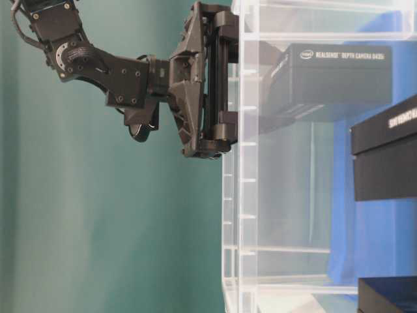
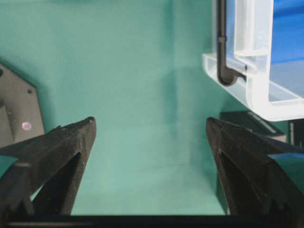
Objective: Take out the box from the case.
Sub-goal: 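Lower the right gripper and close it on the right black box, then lift the right black box up out of the foam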
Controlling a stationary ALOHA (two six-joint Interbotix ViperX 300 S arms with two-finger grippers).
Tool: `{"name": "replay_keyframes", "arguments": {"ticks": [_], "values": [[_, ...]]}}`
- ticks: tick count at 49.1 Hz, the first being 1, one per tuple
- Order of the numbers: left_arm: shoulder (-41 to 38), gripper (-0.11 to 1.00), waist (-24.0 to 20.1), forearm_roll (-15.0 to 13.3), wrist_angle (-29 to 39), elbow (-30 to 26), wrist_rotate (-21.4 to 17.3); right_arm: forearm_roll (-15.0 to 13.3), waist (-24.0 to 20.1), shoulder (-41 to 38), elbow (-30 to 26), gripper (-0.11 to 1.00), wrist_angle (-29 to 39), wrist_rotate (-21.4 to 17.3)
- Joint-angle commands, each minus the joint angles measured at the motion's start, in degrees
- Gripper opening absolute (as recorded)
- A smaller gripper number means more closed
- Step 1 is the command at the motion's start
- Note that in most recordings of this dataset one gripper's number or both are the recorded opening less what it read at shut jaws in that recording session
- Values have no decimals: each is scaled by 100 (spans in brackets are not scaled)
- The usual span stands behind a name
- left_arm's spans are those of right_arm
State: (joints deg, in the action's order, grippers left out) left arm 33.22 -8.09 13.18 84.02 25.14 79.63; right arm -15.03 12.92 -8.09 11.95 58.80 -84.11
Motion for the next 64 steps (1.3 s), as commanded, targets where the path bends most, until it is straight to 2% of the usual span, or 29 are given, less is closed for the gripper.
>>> {"name": "replay_keyframes", "arguments": {"ticks": [1, 8, 13, 15, 46, 64], "values": [[18, 98, 9, 35, -26, -62, -9, 18, 44, 26, -26, 93, -9, -18], [18, 98, 9, 35, -26, -62, -9, 44, 44, 26, -35, 89, 26, -62], [18, 98, 18, 35, -18, -62, -9, 105, 44, 26, -53, 69, 26, -114], [18, 98, 9, 35, -26, -62, -9, 97, 44, 26, -53, 65, 26, -141], [53, 98, 9, 35, -26, -44, -9, 123, 44, 35, -229, 65, 193, -185], [53, 98, 9, 35, -18, -44, -9, 132, 18, 325, -589, 65, 791, -167]]}}
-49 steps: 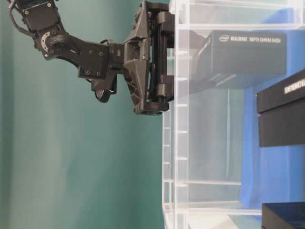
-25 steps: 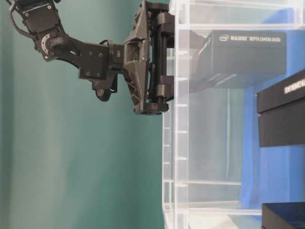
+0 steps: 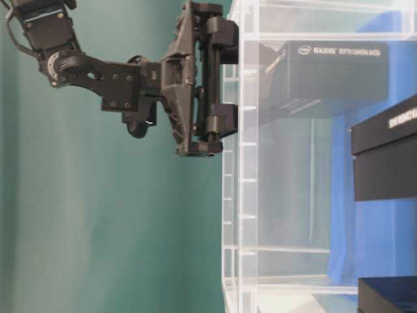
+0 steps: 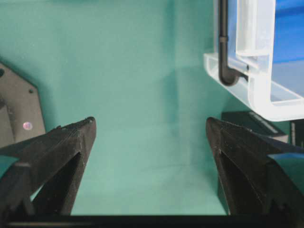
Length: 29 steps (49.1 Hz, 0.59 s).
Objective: Take out the box from the case.
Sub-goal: 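Lift the right black box up out of the foam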
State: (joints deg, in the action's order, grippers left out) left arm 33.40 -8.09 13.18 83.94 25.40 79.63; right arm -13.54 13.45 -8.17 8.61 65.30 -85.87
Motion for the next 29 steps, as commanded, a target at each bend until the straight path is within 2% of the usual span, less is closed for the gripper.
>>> {"name": "replay_keyframes", "arguments": {"ticks": [1, 29], "values": [[35, 98, 9, 35, -18, -62, -9, -18, -35, 352, -290, 65, 176, 9], [35, 98, 9, 35, -88, -70, -9, -44, -79, 905, -1301, 65, 1468, 88]]}}
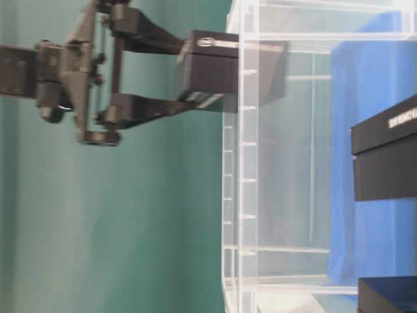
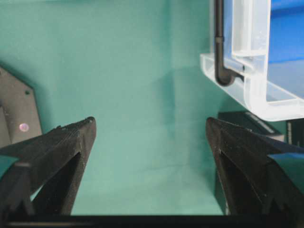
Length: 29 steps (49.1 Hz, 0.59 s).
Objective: Take out the box from the case.
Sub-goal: 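Lift the right black box up out of the foam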
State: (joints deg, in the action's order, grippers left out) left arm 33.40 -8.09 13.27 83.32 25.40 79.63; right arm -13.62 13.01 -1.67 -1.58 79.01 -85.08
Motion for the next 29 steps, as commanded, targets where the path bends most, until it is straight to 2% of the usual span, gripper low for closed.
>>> {"name": "replay_keyframes", "arguments": {"ticks": [1, 14, 29], "values": [[35, 98, 9, 26, -18, -70, -9, -26, -44, 272, -316, 65, 132, 9], [35, 98, 18, 26, -18, -70, -9, -53, -105, 281, -853, 65, 598, 18], [18, 98, 9, 26, -26, -88, -9, -62, -132, 281, -1441, 65, 1151, 237]]}}
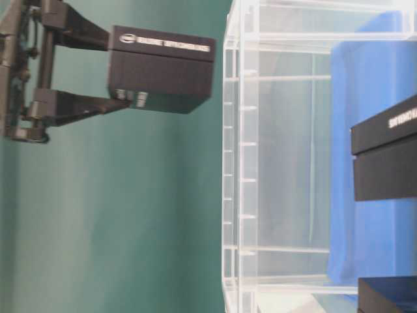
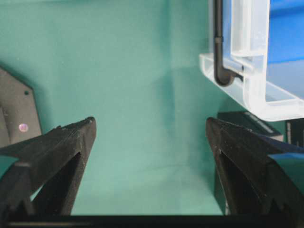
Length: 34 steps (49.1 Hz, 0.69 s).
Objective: Take out the box from the case.
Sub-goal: 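Lift the right black box up out of the foam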
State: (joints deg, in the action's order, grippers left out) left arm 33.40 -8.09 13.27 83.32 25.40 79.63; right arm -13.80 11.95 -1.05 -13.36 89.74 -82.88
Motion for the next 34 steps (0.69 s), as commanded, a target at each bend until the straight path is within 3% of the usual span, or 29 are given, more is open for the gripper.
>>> {"name": "replay_keyframes", "arguments": {"ticks": [1, 34], "values": [[26, 98, 9, 26, -26, -88, -9, -44, -26, 220, -281, 65, 88, 26], [0, 98, 9, 26, -26, -97, 0, -141, -35, 211, -299, 65, 88, 35]]}}
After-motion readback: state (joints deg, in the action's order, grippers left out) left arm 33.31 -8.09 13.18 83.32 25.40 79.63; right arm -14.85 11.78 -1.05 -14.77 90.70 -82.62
